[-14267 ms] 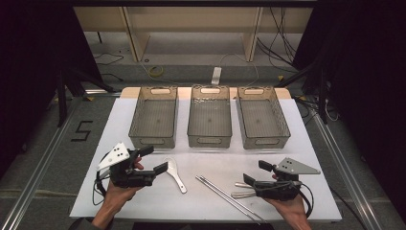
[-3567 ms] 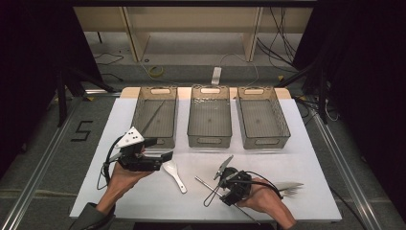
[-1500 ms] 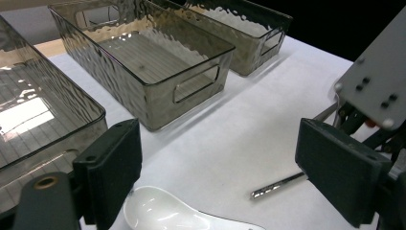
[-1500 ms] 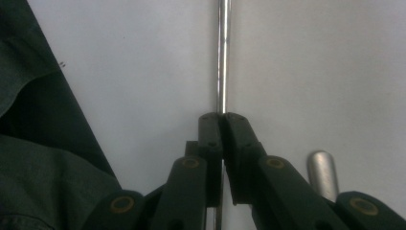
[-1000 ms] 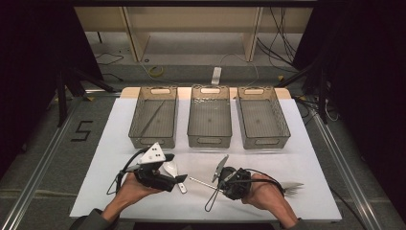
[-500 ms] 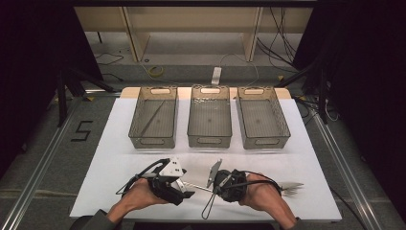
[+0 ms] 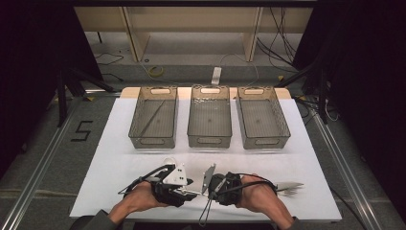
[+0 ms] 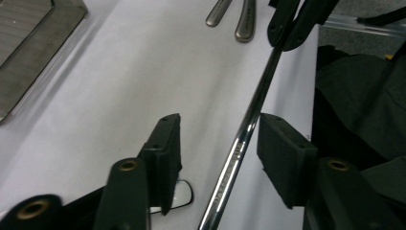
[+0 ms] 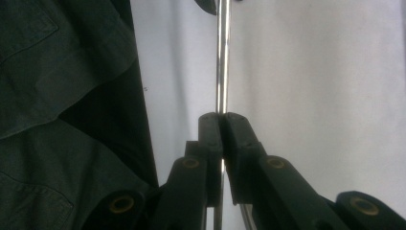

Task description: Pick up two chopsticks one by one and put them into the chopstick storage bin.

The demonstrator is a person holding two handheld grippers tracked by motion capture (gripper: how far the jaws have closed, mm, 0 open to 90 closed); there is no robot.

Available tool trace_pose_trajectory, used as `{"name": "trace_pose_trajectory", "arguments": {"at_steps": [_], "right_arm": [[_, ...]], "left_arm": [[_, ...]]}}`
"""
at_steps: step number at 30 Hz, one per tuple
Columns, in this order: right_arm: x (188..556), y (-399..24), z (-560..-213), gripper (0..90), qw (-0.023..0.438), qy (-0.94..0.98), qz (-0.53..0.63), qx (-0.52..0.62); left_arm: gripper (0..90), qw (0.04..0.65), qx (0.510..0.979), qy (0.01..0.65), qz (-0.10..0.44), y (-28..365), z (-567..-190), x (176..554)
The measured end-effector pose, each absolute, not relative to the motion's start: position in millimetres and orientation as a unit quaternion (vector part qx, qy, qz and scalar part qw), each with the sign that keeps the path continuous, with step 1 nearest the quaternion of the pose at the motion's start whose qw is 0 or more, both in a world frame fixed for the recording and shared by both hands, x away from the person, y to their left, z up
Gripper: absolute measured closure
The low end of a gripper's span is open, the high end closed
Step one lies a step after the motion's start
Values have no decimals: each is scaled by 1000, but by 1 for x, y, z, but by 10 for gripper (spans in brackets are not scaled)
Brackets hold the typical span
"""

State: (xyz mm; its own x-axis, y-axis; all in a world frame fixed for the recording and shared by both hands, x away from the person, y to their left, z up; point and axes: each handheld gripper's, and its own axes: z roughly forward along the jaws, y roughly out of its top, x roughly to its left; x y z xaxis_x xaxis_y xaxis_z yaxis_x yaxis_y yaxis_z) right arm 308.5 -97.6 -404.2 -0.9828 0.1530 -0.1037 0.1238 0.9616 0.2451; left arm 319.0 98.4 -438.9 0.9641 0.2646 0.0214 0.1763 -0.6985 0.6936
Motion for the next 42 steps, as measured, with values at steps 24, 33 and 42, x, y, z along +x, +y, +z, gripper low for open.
{"name": "trace_pose_trajectory", "arguments": {"at_steps": [24, 33, 42], "right_arm": [[311, -100, -407, 823, 57, 990, 121, 44], [322, -123, -382, 609, 73, 971, 193, 123], [327, -143, -379, 454, 95, 941, 264, 192]], "left_arm": [[825, 353, 934, 48, 27, 96, -443, 311], [830, 359, 928, 84, 53, 104, -440, 317], [830, 380, 907, 164, 83, 118, -434, 328]]}}
